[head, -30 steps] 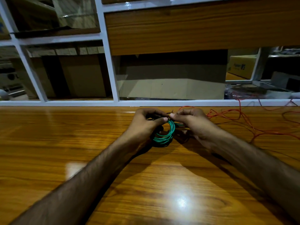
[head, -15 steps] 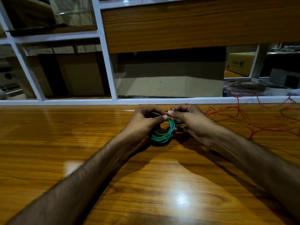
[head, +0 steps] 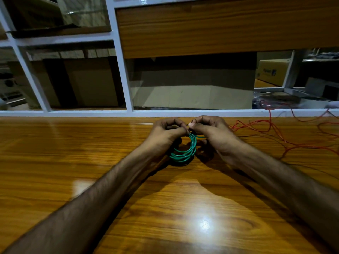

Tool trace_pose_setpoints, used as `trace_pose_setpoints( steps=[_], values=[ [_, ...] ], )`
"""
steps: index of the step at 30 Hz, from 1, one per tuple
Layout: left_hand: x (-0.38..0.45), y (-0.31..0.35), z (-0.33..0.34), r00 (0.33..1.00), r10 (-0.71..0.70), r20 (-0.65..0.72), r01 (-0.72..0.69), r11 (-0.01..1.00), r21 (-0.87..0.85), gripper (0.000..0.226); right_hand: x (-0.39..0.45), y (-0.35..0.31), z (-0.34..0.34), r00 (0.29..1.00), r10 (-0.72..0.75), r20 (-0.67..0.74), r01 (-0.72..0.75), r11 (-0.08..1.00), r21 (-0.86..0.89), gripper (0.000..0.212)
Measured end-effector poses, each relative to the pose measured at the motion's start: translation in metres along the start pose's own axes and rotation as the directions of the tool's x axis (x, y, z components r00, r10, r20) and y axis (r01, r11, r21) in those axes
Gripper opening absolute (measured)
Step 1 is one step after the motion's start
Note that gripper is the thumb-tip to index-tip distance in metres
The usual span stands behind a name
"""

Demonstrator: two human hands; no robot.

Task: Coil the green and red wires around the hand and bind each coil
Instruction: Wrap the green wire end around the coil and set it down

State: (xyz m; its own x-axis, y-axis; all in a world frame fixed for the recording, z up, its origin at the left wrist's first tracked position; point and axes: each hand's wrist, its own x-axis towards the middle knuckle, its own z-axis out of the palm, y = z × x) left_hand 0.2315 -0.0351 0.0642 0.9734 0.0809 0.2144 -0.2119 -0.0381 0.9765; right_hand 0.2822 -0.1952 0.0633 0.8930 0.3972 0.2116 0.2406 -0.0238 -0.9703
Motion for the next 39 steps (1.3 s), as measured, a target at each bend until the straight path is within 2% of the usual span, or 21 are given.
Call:
trace_pose_setpoints(
  steps=[9,11,14,19,22,26,31,34,39],
  values=[
    [0.002,-0.001,0.001,1.0,0.012,-0.023,-0.011,0.999,0.032,0.006,0.003,0.002,0.005,0.993,0.021,-0.113,-0.016,0.999,0.045,0.014],
    [0.002,-0.003,-0.002,1.0,0.016,-0.022,-0.016,1.0,0.02,0.006,0.003,0.002,0.004,0.992,0.009,-0.129,-0.008,1.0,0.01,0.014],
    [0.001,-0.005,-0.006,1.0,-0.008,0.004,0.008,1.0,-0.01,0.01,0.002,0.003,0.002,0.995,0.043,-0.094,-0.044,0.999,-0.009,0.013],
    [0.0,-0.006,-0.003,0.997,-0.066,-0.028,0.061,0.987,-0.151,0.015,-0.003,0.002,-0.001,0.993,0.121,0.001,-0.12,0.982,0.143,0.011],
    [0.0,-0.005,-0.005,0.996,-0.083,-0.042,0.075,0.984,-0.159,0.019,-0.007,0.002,-0.004,0.986,0.152,0.071,-0.161,0.976,0.144,0.013],
    [0.002,-0.007,-0.005,0.994,-0.086,-0.06,0.075,0.984,-0.163,0.019,-0.006,0.002,-0.006,0.983,0.166,0.077,-0.175,0.978,0.115,0.022],
    [0.002,-0.009,-0.006,0.993,-0.092,-0.073,0.076,0.978,-0.195,0.025,-0.006,0.003,-0.005,0.984,0.156,0.09,-0.164,0.982,0.089,0.019],
    [0.002,-0.009,-0.006,0.991,-0.094,-0.092,0.075,0.978,-0.194,0.025,-0.006,0.002,-0.004,0.982,0.155,0.105,-0.162,0.985,0.055,0.03],
    [0.003,-0.009,-0.009,0.986,-0.157,-0.064,0.131,0.945,-0.3,0.029,-0.007,0.002,-0.005,0.987,0.136,0.082,-0.142,0.988,0.062,0.034]
  ],
)
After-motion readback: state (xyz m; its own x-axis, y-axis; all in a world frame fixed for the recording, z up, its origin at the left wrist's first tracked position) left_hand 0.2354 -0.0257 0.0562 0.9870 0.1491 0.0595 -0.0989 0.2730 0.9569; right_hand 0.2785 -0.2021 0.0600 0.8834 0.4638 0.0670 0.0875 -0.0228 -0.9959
